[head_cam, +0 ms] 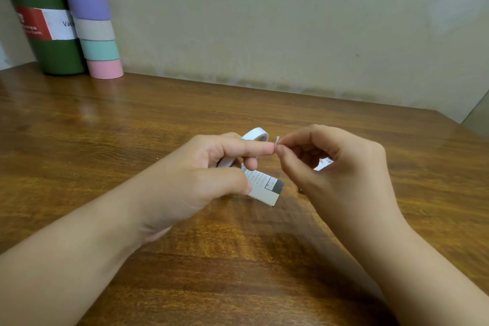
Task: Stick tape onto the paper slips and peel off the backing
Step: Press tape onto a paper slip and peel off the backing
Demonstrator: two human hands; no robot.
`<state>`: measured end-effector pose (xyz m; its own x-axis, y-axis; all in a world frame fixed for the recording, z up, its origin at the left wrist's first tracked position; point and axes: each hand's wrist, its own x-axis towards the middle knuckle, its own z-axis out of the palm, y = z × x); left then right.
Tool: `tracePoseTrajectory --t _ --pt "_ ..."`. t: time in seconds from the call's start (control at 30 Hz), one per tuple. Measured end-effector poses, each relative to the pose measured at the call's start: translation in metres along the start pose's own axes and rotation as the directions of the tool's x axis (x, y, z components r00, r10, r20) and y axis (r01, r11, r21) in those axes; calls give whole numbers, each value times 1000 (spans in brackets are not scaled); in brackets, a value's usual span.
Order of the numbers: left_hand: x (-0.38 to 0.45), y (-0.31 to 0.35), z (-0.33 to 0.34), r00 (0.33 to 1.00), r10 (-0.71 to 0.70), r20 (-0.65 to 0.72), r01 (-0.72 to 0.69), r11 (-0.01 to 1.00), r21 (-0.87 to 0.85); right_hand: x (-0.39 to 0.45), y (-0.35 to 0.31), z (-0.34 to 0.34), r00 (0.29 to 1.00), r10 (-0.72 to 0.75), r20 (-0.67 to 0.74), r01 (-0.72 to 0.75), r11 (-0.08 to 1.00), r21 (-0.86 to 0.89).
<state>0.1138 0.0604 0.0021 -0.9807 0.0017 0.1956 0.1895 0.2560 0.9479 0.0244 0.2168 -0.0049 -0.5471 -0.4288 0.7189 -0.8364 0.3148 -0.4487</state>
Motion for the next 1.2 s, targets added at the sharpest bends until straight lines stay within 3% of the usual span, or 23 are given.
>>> tracePoseTrajectory --t 0.2,0.47,0.6,0.73,0.9,1.1,1.2 --pt "2 -4 1 1000 15 -13 -14 996 83 -1 -1 1 995 97 32 -99 994 37" --pt "1 -8 3 995 100 -27 -79 901 426 2 -3 0 940 305 154 -330 927 178" --pt "1 -8 2 994 105 -28 -88 927 365 3 -4 -2 920 345 185 -384 889 248" --pt "1 -7 0 995 94 -38 -83 970 229 3 -5 -5 925 335 178 -374 883 283" --pt "1 -7 -1 994 98 -51 -84 972 220 2 -7 -4 946 289 148 -319 912 259" --pt "-1 -10 5 992 122 -36 -91 880 465 -1 -6 -1 956 275 104 -289 945 151" --pt "-1 -9 6 992 123 -29 -95 878 470 -1 -6 0 962 252 103 -263 957 122"
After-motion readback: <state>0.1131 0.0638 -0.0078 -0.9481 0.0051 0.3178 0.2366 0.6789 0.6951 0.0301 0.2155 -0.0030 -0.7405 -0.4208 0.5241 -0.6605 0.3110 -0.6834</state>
